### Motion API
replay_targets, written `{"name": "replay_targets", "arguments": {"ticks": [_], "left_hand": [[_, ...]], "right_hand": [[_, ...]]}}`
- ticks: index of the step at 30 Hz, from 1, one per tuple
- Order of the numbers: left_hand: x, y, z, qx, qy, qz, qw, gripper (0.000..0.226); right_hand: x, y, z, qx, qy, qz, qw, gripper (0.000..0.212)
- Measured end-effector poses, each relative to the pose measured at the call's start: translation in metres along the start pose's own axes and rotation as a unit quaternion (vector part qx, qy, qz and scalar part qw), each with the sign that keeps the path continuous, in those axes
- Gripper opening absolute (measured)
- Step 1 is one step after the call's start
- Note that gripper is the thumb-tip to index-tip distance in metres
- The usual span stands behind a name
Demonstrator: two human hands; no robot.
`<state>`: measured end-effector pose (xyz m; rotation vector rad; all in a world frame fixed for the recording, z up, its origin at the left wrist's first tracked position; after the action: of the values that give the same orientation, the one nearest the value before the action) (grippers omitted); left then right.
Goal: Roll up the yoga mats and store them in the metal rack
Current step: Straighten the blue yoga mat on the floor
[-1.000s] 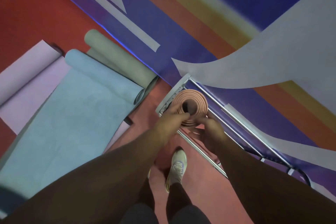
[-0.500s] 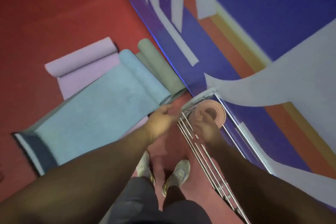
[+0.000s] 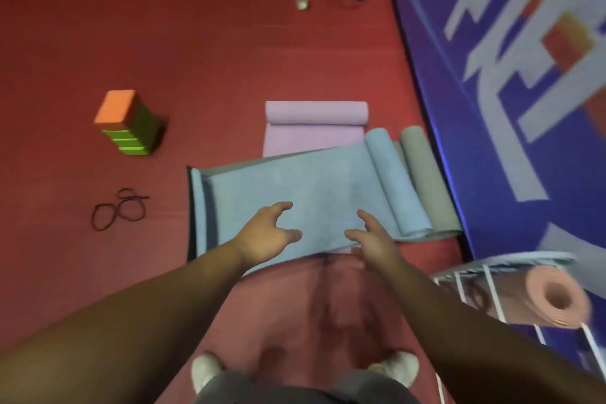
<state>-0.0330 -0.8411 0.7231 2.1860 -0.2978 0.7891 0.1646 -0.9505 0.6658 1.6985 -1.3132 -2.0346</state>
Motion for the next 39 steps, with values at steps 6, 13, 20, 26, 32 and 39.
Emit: {"name": "replay_targets", "arguments": {"ticks": [6,13,20,26,32,39], "left_hand": [[-0.157,0.042,-0.163,0.040,0.021,-0.070,0.997,0.067],[-0.206,0.005,-0.274,0.033,-0.029,-0.065,0.997,0.075],[-0.200,-0.091,-0.367,0.015,-0.116,-0.047,0.992,0.076],[-0.163,-0.178,-0.452,-0.009,-0.221,0.019,0.975,0.068],[-0.119,-0.313,-0.475,-0.116,-0.343,0.114,0.925,0.084],[-0.060,-0.419,-0.512,-0.220,-0.499,0.288,0.787,0.076]], "right_hand": [[0.004,0.012,0.225,-0.075,0.028,0.007,0.997,0.070],[-0.045,-0.017,0.350,-0.095,0.090,-0.033,0.991,0.075],[-0.106,-0.103,0.423,-0.099,0.108,-0.025,0.989,0.072],[-0.170,-0.156,0.460,-0.043,0.136,-0.033,0.989,0.082],[-0.209,-0.206,0.457,0.058,0.108,-0.022,0.992,0.092],[-0.242,-0.224,0.517,0.217,-0.008,0.003,0.976,0.082]]}}
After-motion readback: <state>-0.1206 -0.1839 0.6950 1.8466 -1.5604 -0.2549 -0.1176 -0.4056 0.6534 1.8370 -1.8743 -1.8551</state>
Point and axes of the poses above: each hand's wrist, its own y-axis away from the middle knuckle, its own z-axis out of the palm, x = y × z, the point moved 3 cm from there along -y, towards the middle knuckle, and after that the axes turned 5 degrees about -y, right-handed, at the moved point
